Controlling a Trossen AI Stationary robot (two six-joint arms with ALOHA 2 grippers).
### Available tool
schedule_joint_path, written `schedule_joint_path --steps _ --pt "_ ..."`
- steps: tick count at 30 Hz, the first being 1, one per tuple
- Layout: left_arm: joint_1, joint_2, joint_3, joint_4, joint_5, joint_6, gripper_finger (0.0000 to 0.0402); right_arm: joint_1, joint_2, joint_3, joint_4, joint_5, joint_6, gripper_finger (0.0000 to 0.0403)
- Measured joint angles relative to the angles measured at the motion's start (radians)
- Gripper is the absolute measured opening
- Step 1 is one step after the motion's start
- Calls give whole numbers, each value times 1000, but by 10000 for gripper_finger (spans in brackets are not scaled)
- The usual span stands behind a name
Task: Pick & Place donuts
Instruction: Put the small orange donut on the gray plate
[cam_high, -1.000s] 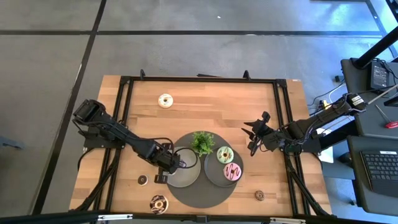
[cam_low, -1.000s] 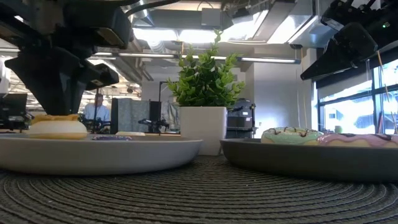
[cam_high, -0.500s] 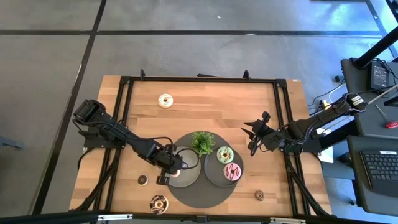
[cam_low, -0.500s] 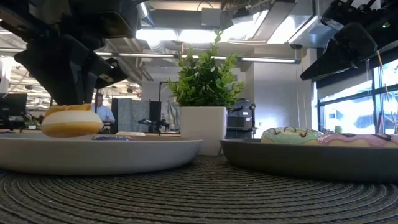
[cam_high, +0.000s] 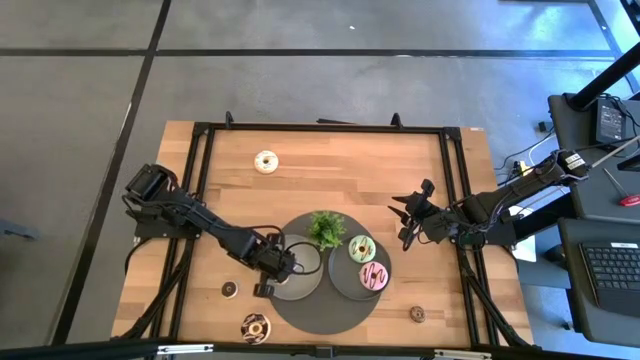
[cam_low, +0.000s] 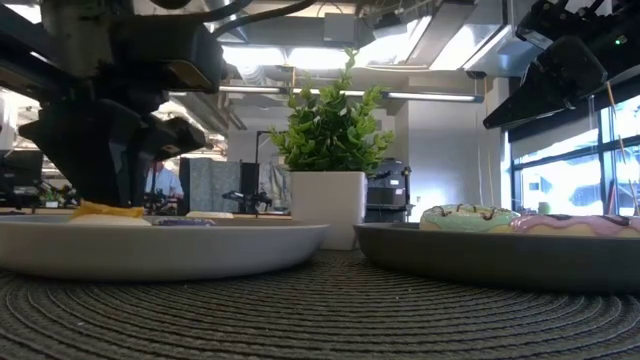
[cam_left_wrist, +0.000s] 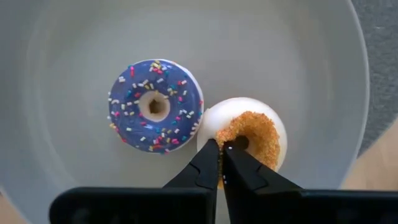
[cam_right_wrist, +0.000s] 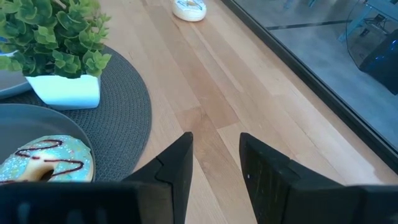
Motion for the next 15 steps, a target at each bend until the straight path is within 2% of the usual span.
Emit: schedule_joint_path --steps 15 --pt "0 0 0 0 -16 0 50 0 0 0 0 0 1 133"
